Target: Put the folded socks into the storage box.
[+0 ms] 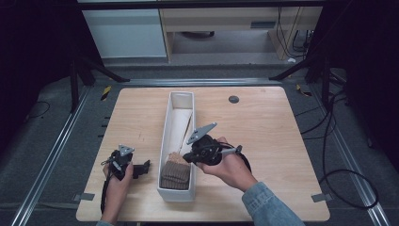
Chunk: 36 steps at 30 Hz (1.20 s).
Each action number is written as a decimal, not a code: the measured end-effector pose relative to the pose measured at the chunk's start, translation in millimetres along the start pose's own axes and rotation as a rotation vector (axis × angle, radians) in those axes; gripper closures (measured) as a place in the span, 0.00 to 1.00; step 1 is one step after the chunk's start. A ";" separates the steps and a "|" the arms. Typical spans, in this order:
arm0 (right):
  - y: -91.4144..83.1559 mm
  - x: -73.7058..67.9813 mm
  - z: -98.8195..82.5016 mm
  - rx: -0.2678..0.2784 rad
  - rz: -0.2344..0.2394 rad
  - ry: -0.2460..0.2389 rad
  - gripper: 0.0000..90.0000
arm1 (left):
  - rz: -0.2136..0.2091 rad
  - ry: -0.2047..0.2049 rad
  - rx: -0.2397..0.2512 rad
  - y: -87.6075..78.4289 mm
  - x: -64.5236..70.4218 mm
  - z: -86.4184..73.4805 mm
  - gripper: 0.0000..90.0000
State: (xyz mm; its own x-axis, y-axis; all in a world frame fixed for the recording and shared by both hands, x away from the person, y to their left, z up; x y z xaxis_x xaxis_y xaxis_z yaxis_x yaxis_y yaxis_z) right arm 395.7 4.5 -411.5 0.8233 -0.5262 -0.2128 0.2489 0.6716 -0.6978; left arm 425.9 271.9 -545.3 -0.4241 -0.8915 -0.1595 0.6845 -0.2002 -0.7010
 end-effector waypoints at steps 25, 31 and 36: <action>-63.3 84.6 16.9 0.217 -0.360 0.148 0.05 | 0.000 0.000 0.000 0.0 0.0 0.0 0.00; -81.2 108.6 7.6 0.245 -0.426 0.192 0.06 | 0.000 0.000 0.000 0.0 0.0 0.0 0.00; -86.6 120.4 -2.1 0.254 -0.472 0.196 0.07 | -0.001 0.001 0.000 0.1 -0.1 0.0 0.00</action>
State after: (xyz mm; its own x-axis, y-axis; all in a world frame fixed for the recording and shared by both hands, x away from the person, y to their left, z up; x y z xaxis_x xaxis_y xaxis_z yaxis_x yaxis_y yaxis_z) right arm 472.2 -118.1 -378.1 0.4892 -0.8702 -0.0578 0.7013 0.4319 -0.5670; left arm 426.1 272.0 -545.4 -0.4256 -0.8908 -0.1591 0.6840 -0.2016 -0.7010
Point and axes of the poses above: each handheld gripper's, and its own axes: y roughly forward along the jaws, z roughly out of its top, x roughly to its right, the point moved 5 cm from there along y, roughly forward along the jaws, and after that the axes turned 11 degrees about y, right-handed, at the moved point
